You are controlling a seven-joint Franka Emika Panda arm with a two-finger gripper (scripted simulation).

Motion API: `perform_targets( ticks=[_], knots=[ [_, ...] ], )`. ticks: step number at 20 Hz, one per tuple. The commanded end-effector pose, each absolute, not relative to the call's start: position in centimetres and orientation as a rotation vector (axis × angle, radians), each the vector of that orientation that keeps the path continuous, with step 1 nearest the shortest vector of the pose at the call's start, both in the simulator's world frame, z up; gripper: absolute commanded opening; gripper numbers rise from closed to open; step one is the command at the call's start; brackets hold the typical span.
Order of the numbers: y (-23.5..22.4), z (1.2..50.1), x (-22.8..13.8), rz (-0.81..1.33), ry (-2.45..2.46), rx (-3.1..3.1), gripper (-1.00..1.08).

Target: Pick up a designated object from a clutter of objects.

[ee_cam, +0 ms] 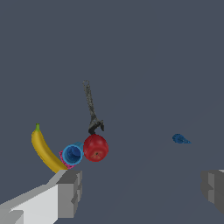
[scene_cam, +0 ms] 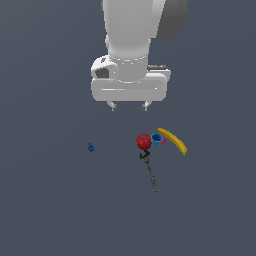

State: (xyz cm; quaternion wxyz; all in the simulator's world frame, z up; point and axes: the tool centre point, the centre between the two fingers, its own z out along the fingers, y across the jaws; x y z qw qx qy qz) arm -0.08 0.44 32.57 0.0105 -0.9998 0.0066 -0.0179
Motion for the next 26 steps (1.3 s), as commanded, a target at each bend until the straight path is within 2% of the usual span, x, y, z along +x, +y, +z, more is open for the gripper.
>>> perform_targets(
  ticks=[1,16,26],
  knots=[
    [0.4,32.6,-0.1,-0.056,0.021,-3.120,1.00],
    [-2.1,32.8,0.3,-0.077,0.048,-3.111,1.00],
    [-5.8,27.7,1.0,-0.064,0.058,-3.109,1.00]
  ],
)
